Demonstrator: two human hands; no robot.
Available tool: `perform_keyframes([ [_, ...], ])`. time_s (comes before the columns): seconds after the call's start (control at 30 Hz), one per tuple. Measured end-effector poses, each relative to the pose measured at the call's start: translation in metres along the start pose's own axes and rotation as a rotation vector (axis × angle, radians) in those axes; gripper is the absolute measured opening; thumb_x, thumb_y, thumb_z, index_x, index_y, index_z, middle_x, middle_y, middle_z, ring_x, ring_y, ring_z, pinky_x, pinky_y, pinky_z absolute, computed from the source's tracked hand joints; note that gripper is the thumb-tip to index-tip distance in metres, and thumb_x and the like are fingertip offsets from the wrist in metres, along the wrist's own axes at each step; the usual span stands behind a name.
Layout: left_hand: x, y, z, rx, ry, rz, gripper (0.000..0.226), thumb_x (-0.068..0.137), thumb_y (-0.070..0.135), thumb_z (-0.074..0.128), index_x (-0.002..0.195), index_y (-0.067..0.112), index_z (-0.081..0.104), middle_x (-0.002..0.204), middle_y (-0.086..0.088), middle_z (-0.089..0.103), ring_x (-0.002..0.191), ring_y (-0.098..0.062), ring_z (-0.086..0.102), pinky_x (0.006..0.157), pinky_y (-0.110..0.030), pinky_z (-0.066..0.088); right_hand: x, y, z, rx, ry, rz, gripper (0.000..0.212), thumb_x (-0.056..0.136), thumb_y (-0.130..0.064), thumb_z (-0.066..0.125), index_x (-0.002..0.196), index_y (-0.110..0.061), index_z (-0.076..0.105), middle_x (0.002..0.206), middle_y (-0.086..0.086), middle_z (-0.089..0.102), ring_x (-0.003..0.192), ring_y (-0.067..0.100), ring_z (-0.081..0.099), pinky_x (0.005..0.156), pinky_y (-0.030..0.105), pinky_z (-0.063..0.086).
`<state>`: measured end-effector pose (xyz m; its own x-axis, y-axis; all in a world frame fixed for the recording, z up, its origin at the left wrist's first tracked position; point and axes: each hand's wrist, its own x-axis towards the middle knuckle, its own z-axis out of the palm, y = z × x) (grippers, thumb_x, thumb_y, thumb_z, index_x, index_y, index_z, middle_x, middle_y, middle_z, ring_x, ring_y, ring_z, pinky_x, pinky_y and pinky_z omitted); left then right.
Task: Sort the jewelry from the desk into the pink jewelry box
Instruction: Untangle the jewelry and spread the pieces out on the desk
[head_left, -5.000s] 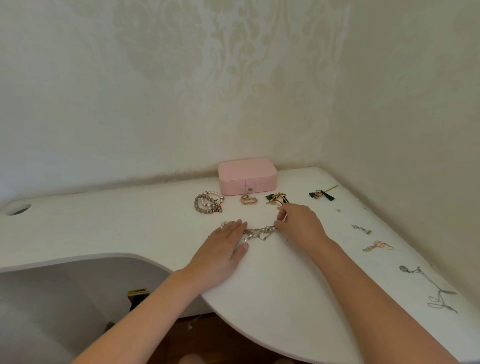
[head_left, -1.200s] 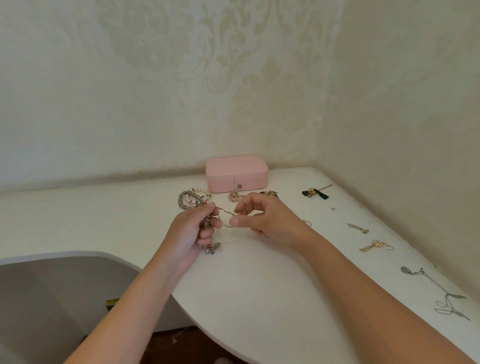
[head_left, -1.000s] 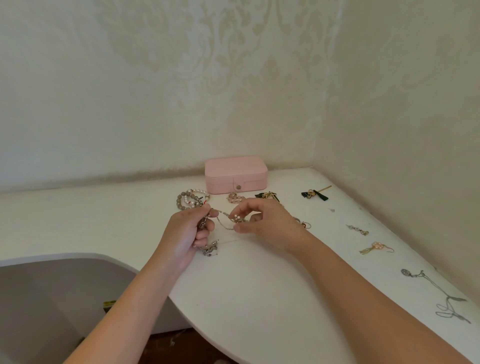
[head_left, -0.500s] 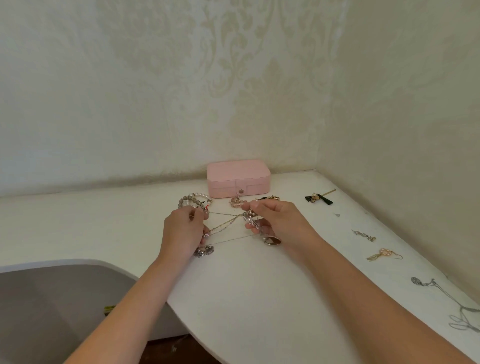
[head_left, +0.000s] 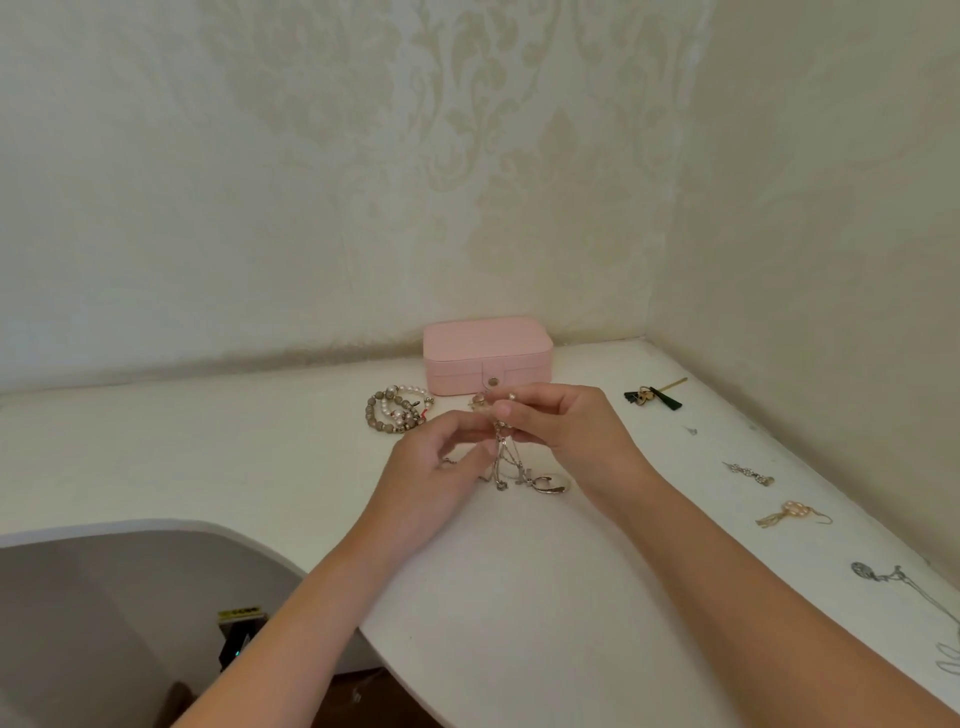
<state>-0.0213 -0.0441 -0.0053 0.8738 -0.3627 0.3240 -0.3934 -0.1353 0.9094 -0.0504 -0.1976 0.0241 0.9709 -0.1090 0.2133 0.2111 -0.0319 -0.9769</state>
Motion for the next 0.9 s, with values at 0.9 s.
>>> perform_keyframes([
  [0.9, 0.0, -0.002, -0.004, 0.181, 0.296, -0.099, 0.015, 0.089, 0.027, 0.062, 0.075, 0.022, 0.066, 0.063, 0.004, 0.065, 0.059, -0.007, 0.056, 0.065, -0.025, 0.044, -0.004, -0.009, -0.012, -0.062, 0.115, -0.027, 0.017, 0.087, -0.01, 0.064, 0.087, -0.024, 0.073, 0.079, -0.005, 0.071, 0.08, 0.007, 0.064, 0.08, 0.019, 0.05],
])
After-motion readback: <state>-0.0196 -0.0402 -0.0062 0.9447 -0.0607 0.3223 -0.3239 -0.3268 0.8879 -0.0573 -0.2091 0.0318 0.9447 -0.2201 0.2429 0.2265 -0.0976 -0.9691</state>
